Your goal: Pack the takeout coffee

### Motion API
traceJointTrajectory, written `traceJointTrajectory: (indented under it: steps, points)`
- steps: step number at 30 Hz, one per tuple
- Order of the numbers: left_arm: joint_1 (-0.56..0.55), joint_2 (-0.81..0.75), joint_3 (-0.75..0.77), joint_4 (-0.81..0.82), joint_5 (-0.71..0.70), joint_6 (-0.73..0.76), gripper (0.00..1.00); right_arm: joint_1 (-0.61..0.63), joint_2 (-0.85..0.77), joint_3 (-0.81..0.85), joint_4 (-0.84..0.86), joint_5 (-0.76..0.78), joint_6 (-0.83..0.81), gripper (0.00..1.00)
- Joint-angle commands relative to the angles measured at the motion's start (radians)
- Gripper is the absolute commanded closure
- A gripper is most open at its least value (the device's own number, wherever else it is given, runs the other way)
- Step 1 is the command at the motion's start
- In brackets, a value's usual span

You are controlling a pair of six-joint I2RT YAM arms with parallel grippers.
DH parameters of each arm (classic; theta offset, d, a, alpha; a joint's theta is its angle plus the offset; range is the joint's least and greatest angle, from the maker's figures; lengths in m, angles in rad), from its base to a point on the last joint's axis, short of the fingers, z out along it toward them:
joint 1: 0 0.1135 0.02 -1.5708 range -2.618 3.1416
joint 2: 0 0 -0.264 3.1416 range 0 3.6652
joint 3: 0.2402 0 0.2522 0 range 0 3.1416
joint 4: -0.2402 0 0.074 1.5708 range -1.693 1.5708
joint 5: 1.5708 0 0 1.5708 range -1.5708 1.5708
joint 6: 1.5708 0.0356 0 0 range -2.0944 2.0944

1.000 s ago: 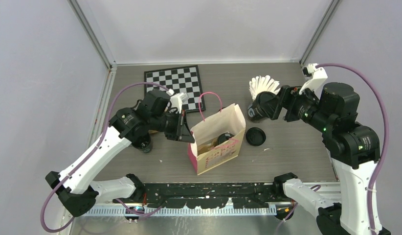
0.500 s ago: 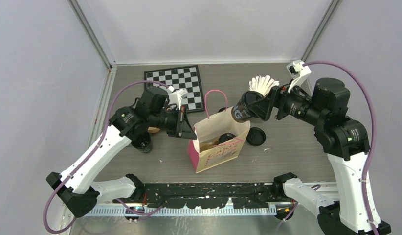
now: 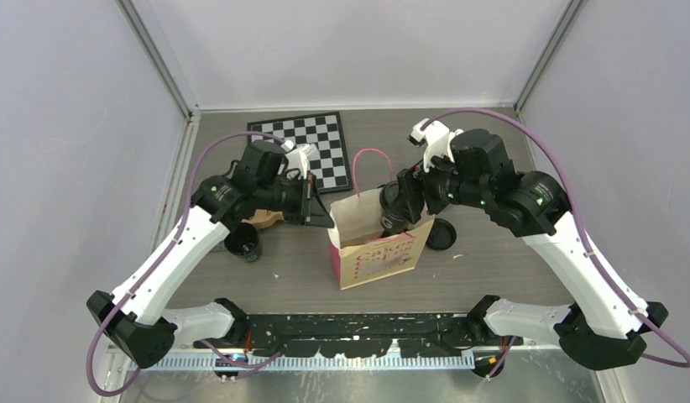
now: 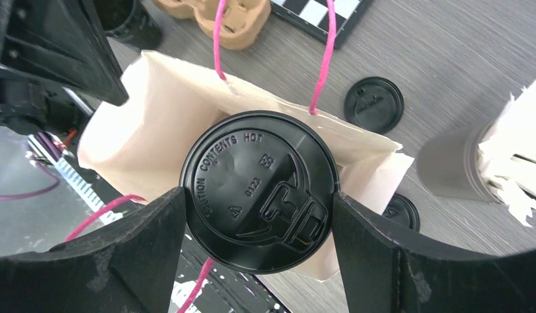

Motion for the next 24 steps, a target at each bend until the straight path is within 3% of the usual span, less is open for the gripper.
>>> traceJointTrajectory:
  steps: [1, 12, 21, 22, 24]
  points:
    - [0.032, 0.006, 0.069, 0.034, 0.019, 0.027, 0.98, 0.034, -0.020, 0.042, -0.034, 0.073, -0.061, 0.37]
    - [0.107, 0.021, 0.172, 0.001, 0.096, -0.010, 0.65, 0.210, -0.007, 0.048, -0.083, 0.162, -0.012, 0.39]
    - [0.162, -0.057, 0.135, -0.079, 0.082, -0.019, 0.12, 0.362, 0.040, 0.053, -0.026, 0.233, 0.030, 0.39]
    - [0.162, -0.063, 0.123, -0.085, 0.074, -0.020, 0.02, 0.378, 0.047, 0.055, -0.025, 0.241, 0.030, 0.39]
    - [0.162, -0.073, 0.086, -0.077, 0.077, -0.029, 0.00, 0.406, 0.056, 0.050, -0.023, 0.259, 0.020, 0.39]
